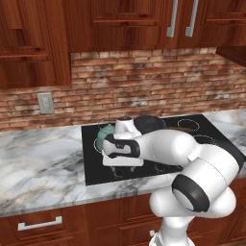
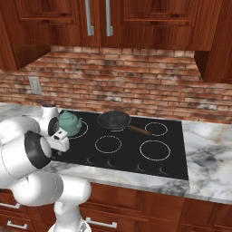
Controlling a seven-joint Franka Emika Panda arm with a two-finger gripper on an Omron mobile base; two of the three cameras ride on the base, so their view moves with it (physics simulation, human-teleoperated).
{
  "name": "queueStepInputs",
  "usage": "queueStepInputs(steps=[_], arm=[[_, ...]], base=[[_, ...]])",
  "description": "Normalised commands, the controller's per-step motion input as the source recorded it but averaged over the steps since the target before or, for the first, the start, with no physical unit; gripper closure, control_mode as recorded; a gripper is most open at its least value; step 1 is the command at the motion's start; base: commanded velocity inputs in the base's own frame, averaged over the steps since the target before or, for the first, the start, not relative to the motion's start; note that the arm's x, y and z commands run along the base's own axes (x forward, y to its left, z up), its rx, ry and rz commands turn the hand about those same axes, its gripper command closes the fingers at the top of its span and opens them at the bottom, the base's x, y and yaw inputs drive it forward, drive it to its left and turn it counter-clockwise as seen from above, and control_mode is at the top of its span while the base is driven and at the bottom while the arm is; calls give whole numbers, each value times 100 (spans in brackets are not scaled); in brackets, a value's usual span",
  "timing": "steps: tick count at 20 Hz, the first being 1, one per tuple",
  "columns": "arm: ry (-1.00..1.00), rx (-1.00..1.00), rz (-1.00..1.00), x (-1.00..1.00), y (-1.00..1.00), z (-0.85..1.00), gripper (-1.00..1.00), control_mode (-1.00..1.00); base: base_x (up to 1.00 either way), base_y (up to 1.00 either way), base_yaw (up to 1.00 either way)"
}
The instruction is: Pick the kettle from the counter and place it on a stove burner. Then turn the burner on.
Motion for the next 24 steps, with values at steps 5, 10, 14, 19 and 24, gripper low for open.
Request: queueStepInputs(steps=[5, 10, 14, 19, 24], arm=[[-4, 0, 0, 7, 0, -6, -100, -100], [-11, 0, 0, 10, 0, -13, -100, -100], [-10, 0, 0, 9, 1, -11, -100, -100], [-6, 0, 0, 4, 0, -11, -100, -100], [-1, 0, 0, 3, 0, -13, -100, -100]], base=[[0, 0, 0], [0, 0, 0], [0, 0, 0], [0, 0, 0], [0, 0, 0]])
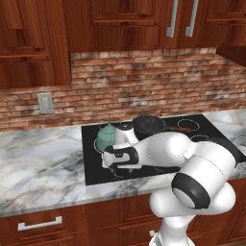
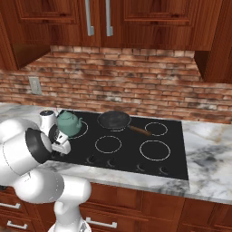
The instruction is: Pick the kettle from the counter and place it on a stove burner. Then turn the burner on.
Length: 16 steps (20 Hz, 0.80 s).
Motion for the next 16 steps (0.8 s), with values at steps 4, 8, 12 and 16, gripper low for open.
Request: queueStepInputs(steps=[4, 8, 12, 16], arm=[[0, 0, 0, 5, 1, -14, -100, -100], [0, 0, 0, 5, 1, -12, -100, -100], [0, 0, 0, 9, 2, -8, -100, -100], [-1, 0, 0, 6, 0, -2, -100, -100]], base=[[0, 0, 0], [0, 0, 0], [0, 0, 0], [0, 0, 0]])
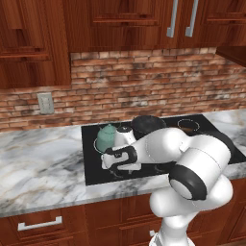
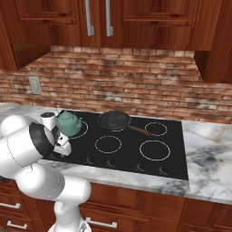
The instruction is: Pick the kettle from the counter and place it on a stove burner. Then turn the burner on.
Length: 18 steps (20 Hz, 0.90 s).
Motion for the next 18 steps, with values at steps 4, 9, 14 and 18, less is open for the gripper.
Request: queueStepInputs(steps=[4, 9, 14, 18], arm=[[0, 0, 0, 5, 4, 0, -100, -100], [0, 0, 0, 12, 15, 0, -100, -100], [0, 0, 0, 1, 10, -2, -100, -100], [0, 0, 0, 0, 0, 0, -100, -100]], base=[[0, 0, 0], [0, 0, 0], [0, 0, 0], [0, 0, 0]])
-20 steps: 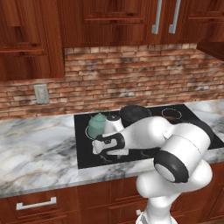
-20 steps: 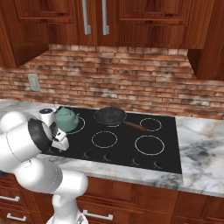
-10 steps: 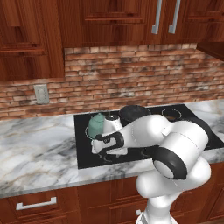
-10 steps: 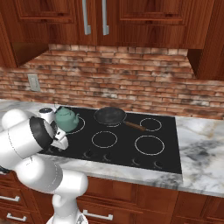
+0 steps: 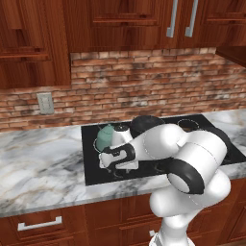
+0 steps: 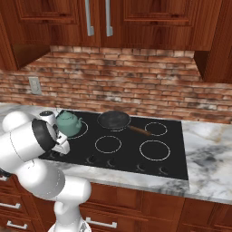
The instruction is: Pick the kettle from the counter and place it on a stove burner. Then turn the burner on.
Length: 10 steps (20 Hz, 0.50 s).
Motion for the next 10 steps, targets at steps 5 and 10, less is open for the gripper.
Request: queueStepInputs(steps=[5, 10], arm=[[0, 0, 0, 0, 0, 0, -100, -100], [0, 0, 0, 0, 0, 0, 100, -100]], base=[[0, 0, 0], [0, 0, 0]])
